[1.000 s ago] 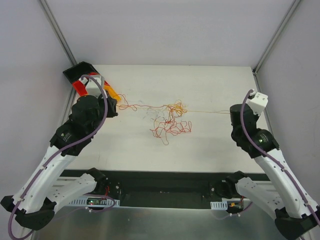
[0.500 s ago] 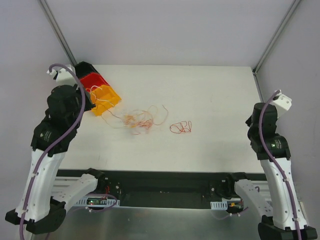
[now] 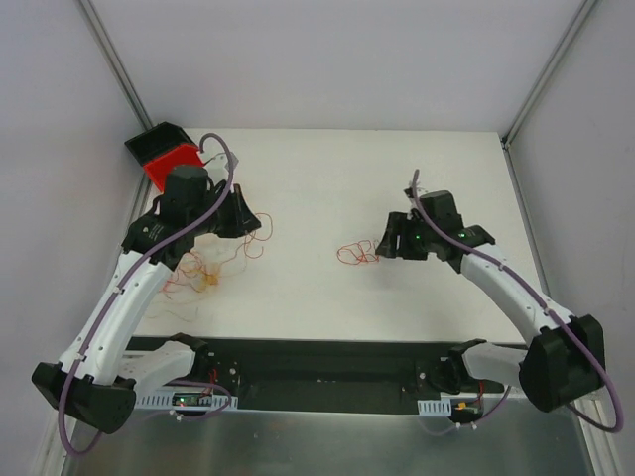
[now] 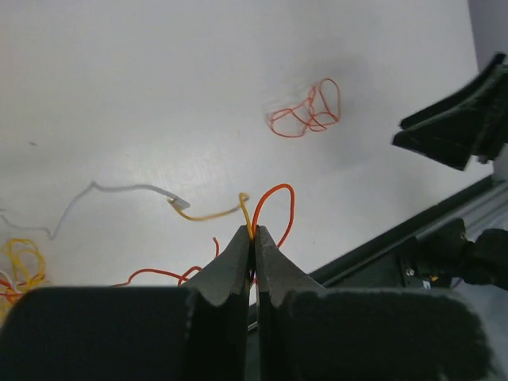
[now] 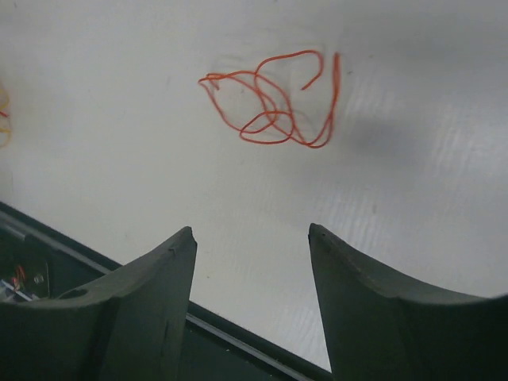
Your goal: Untangle the cables
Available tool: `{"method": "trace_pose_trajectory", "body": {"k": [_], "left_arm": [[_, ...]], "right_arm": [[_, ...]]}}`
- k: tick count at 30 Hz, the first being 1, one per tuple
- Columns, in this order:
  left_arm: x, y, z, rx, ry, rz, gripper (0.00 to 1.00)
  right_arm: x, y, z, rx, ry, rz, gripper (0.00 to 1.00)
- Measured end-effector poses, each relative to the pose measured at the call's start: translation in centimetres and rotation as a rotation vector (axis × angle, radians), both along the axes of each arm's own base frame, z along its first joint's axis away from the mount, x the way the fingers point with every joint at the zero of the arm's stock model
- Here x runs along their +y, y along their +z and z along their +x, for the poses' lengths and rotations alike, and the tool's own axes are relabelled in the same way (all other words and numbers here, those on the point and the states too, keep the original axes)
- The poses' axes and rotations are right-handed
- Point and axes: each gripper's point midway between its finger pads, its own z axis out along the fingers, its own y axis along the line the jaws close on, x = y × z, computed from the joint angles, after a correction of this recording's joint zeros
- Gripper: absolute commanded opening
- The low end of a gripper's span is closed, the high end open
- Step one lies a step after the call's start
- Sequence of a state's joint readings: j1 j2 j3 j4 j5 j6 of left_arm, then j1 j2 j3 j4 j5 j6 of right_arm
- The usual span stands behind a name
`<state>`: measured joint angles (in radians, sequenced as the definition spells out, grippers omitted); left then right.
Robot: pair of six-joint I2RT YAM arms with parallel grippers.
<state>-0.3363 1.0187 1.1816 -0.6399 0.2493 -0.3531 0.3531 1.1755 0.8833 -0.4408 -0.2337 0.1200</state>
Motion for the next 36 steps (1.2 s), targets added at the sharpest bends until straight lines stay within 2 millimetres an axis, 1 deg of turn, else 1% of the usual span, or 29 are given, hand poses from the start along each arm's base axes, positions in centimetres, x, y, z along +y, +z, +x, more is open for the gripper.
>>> {"method": "trace_pose_trajectory", "body": {"k": [2, 4, 6, 7, 9, 10, 11, 12, 14, 15, 16, 17, 19, 20, 21, 22, 24, 25, 28, 30, 33, 34, 36], "left_arm": [[-1.7, 0.0, -0.6, 0.021, -0.061, -0.057, 0.00], [-3.2, 0.7, -1.2, 0.012, -0.119, -0.093, 0.00], [-4.6, 1.9, -2.0, -0.004, -0.180, -0.127, 0.00], [-5.2, 2.6, -2.4, -0.017, -0.208, -0.142, 0.00], [-6.1, 4.0, -2.9, -0.044, -0.247, -0.165, 0.00], [-6.7, 5.5, -2.9, -0.087, -0.268, -0.184, 0.00], [-6.7, 5.6, -2.9, -0.091, -0.268, -0.186, 0.00], [-6.7, 5.9, -2.7, -0.103, -0.264, -0.188, 0.00], [-6.6, 5.8, -2.2, -0.110, -0.247, -0.181, 0.01], [-6.5, 5.0, -1.9, -0.101, -0.234, -0.171, 0.05], [-6.6, 4.5, -1.8, -0.089, -0.232, -0.166, 0.16], [-6.6, 3.7, -1.6, -0.070, -0.231, -0.158, 0.36], [-6.8, 0.9, -1.2, -0.004, -0.229, -0.128, 0.58], [-6.9, -0.8, -1.1, 0.045, -0.225, -0.113, 0.70], [-7.0, -2.7, -1.1, 0.094, -0.224, -0.092, 0.79], [-7.0, -4.4, -1.2, 0.141, -0.225, -0.068, 0.80], [-6.9, -6.7, -1.4, 0.208, -0.223, -0.029, 0.81], [-7.0, -7.5, -1.5, 0.229, -0.229, -0.011, 0.78], [-7.6, -7.8, -1.0, 0.229, -0.253, 0.004, 0.58], [-8.8, -7.3, 0.4, 0.210, -0.277, 0.001, 0.56], [-11.8, -7.0, 3.7, 0.177, -0.332, 0.001, 0.62], [-12.7, -7.2, 4.7, 0.169, -0.350, 0.006, 0.63], [-15.3, -8.4, 6.7, 0.150, -0.408, 0.030, 0.64]], "right_arm": [[2.3, -0.9, -0.7, 0.027, 0.076, 0.005, 0.64], [3.6, -1.6, -1.1, 0.044, 0.115, 0.003, 0.68], [4.1, -2.1, -1.0, 0.052, 0.123, 0.004, 0.72], [4.2, -2.2, -0.8, 0.052, 0.121, 0.002, 0.74], [3.9, -2.5, -0.4, 0.046, 0.098, -0.019, 0.75], [3.2, -2.7, 0.5, 0.028, 0.055, -0.061, 0.74], [3.2, -2.7, 0.5, 0.027, 0.053, -0.063, 0.73], [2.7, -2.9, 0.9, 0.028, 0.031, -0.089, 0.71], [2.2, -3.2, 1.9, 0.030, -0.007, -0.133, 0.61], [2.1, -3.5, 2.5, 0.033, -0.024, -0.153, 0.58], [2.0, -3.8, 3.0, 0.038, -0.037, -0.168, 0.55], [1.8, -4.1, 3.3, 0.045, -0.049, -0.178, 0.51], [1.7, -4.7, 4.0, 0.066, -0.069, -0.189, 0.47], [1.4, -5.1, 4.2, 0.076, -0.080, -0.192, 0.46], [1.2, -5.3, 4.5, 0.086, -0.089, -0.191, 0.45], [0.8, -5.6, 4.8, 0.101, -0.100, -0.185, 0.46], [0.6, -6.2, 5.2, 0.127, -0.106, -0.177, 0.45], [0.6, -6.5, 5.5, 0.138, -0.103, -0.171, 0.45], [1.2, -7.1, 6.0, 0.160, -0.077, -0.151, 0.45], [1.5, -7.5, 6.0, 0.171, -0.061, -0.144, 0.44], [2.0, -8.0, 6.1, 0.195, -0.041, -0.127, 0.42], [2.1, -8.2, 6.1, 0.204, -0.038, -0.122, 0.42], [2.1, -8.5, 6.2, 0.219, -0.036, -0.117, 0.40]]}}
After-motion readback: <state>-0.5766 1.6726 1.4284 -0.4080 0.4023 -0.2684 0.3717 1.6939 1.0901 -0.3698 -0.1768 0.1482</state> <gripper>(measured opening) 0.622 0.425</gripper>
